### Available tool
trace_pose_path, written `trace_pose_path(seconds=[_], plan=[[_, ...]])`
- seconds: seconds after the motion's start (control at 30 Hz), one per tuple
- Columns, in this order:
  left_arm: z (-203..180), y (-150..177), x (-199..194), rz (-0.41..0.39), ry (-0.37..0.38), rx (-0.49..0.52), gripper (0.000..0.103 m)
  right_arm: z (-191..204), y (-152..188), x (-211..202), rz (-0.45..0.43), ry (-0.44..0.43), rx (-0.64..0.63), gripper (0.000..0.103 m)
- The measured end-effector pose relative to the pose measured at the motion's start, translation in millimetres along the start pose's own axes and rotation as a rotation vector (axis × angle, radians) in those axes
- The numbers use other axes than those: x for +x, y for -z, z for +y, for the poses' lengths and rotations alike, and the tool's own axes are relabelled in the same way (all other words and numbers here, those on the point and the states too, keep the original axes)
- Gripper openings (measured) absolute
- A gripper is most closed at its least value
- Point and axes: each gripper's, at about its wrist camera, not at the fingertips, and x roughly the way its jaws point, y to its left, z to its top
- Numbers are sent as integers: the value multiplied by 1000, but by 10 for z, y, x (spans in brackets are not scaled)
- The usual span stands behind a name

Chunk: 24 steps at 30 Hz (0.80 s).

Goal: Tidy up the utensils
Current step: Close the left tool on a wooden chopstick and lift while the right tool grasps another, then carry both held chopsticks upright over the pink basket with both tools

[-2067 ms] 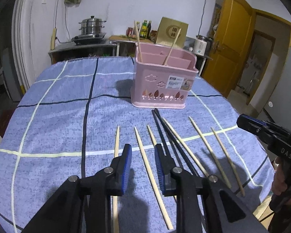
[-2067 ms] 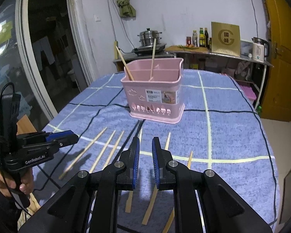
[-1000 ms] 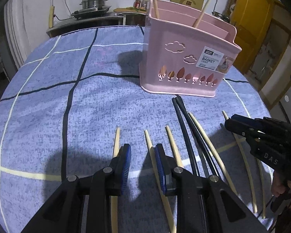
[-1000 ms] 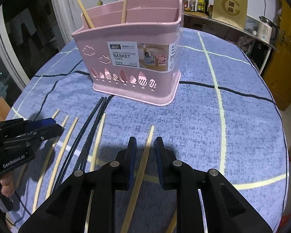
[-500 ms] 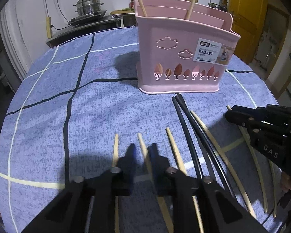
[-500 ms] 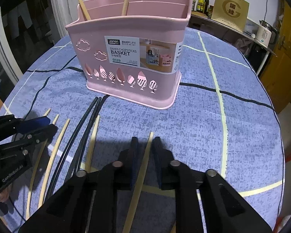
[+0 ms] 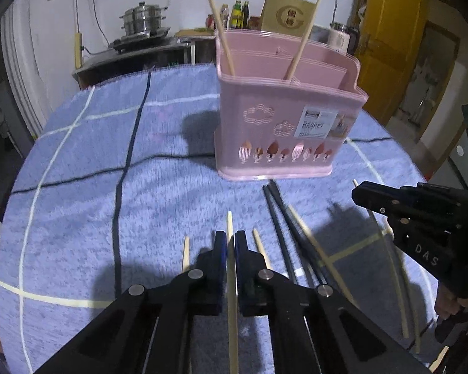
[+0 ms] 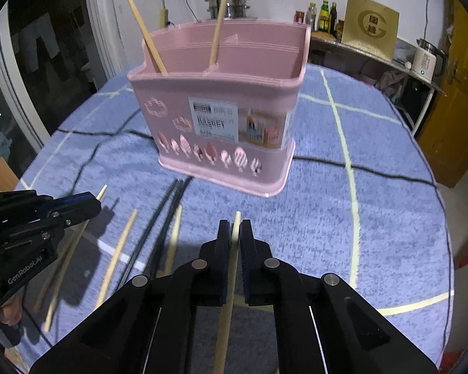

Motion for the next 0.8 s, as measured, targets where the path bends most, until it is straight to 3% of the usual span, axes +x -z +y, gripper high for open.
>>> trace_pose_path(seconds=[0.43,0.8], plan=[[27,-347,-677,-164,35,2,5,-56,-210,-686,-180,-12,37,5],[-41,-227,-1104,-235,68,10,5,-54,-91,-1118,-275,-26,47,5]])
